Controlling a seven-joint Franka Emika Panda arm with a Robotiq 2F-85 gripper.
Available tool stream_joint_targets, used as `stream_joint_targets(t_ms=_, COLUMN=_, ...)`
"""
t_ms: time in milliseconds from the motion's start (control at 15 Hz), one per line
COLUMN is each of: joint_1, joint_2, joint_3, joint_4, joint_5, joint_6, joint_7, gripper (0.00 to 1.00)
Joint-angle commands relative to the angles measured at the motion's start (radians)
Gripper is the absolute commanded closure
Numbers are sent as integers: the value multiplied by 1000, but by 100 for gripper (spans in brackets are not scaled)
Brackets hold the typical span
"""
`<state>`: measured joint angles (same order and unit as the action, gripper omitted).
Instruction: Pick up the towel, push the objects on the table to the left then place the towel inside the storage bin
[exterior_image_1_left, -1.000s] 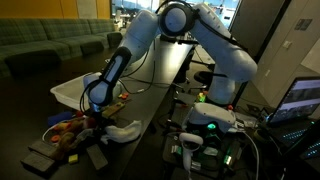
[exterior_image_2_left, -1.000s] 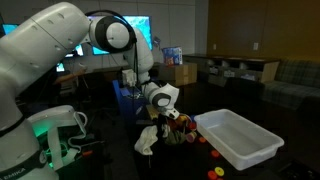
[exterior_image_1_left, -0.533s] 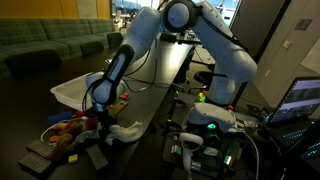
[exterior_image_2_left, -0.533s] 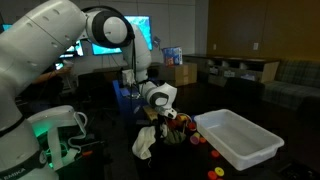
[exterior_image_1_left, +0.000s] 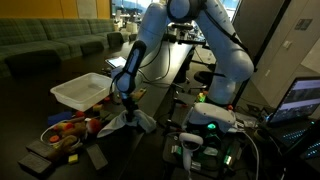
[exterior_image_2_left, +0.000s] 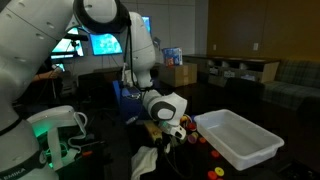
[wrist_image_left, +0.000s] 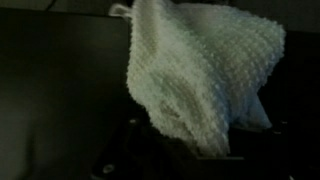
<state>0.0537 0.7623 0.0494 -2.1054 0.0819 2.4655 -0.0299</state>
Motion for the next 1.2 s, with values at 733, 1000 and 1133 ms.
stream_joint_targets(t_ms=733, joint_1=-177, joint_2=165, joint_3=-326, joint_4=379, joint_5=-186, joint_6=-32, joint_7=110, gripper=90)
stream_joint_targets(t_ms=1000, joint_1=-178, joint_2=249, joint_3=-324, joint_4=539, joint_5=-183, joint_6=-43, joint_7=152, gripper=91)
stream_joint_targets(t_ms=1133, joint_1=-176, joint_2=281, joint_3=-305, joint_4=596, joint_5=-178, joint_6=-47, joint_7=148, gripper=90)
